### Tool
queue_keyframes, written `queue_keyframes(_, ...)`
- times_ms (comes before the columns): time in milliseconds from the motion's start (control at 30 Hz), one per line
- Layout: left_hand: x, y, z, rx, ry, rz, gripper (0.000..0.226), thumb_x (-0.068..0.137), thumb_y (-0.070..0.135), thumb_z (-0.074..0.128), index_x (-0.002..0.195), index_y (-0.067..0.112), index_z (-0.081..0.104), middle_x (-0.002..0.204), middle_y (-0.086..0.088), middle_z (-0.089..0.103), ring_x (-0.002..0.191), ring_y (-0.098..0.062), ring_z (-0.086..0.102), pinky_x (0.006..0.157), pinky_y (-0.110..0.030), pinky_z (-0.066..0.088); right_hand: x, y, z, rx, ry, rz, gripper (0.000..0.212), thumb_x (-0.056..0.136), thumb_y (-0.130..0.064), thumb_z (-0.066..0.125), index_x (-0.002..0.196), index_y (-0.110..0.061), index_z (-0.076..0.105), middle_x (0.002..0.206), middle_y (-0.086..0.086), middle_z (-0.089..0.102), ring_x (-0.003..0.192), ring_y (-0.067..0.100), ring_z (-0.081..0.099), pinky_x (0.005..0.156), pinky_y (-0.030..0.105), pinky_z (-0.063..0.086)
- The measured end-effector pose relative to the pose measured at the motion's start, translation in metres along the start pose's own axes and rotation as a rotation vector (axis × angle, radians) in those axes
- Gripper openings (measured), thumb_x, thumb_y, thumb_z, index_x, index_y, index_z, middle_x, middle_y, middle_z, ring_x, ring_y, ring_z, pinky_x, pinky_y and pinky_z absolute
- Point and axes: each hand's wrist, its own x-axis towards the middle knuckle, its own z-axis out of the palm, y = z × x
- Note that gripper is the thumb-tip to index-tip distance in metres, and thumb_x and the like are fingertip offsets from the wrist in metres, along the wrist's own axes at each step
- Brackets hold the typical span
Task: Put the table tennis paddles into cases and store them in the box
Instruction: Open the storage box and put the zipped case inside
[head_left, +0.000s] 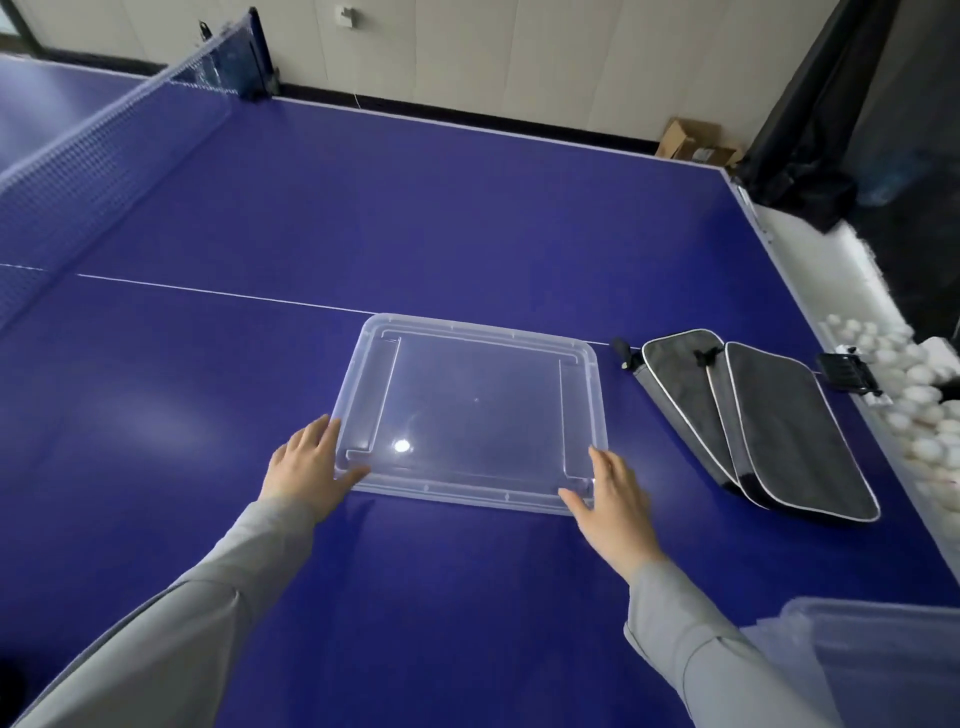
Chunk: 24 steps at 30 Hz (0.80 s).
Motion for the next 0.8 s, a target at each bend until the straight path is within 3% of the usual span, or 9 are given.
queue_keyframes(267, -0.141, -0.037, -0.019, 0.283, -0.013, -0.006, 0.076, 0.093, 0.062, 0.031, 0.152, 0.021, 0.009, 0.160, 0.005, 0.007, 0.147, -0.012, 0.006, 0.120, -0.034, 0.007, -0.099, -0.036, -0.008, -0.135, -0.055, -0.191, 0.066, 0.096, -0.050, 0.041, 0.148, -0.014, 0.023, 0.152, 0.001, 0.028, 0.141, 0.018, 0.025, 0.109, 0.032, 0.027)
queue_keyframes(533, -0.289, -0.108, -0.038, 0.247, 0.029, -0.159, 0.077, 0.091, 0.064, 0.033, 0.152, 0.021, 0.012, 0.160, 0.004, 0.012, 0.147, -0.012, 0.010, 0.119, -0.035, 0.011, -0.213, -0.088, 0.012, -0.079, -0.133, -0.273, 0.070, 0.095, -0.053, 0.041, 0.149, -0.014, 0.021, 0.154, 0.002, 0.026, 0.143, 0.018, 0.022, 0.112, 0.033, 0.025)
queue_keyframes(800, -0.358, -0.206, -0.066, 0.142, 0.102, -0.376, 0.077, 0.088, 0.065, 0.041, 0.150, 0.023, 0.021, 0.157, 0.004, 0.022, 0.145, -0.015, 0.019, 0.117, -0.035, 0.017, -0.275, -0.152, 0.034, -0.050, -0.205, -0.330, 0.071, 0.094, -0.056, 0.040, 0.149, -0.016, 0.020, 0.153, 0.000, 0.027, 0.142, 0.016, 0.024, 0.112, 0.032, 0.028)
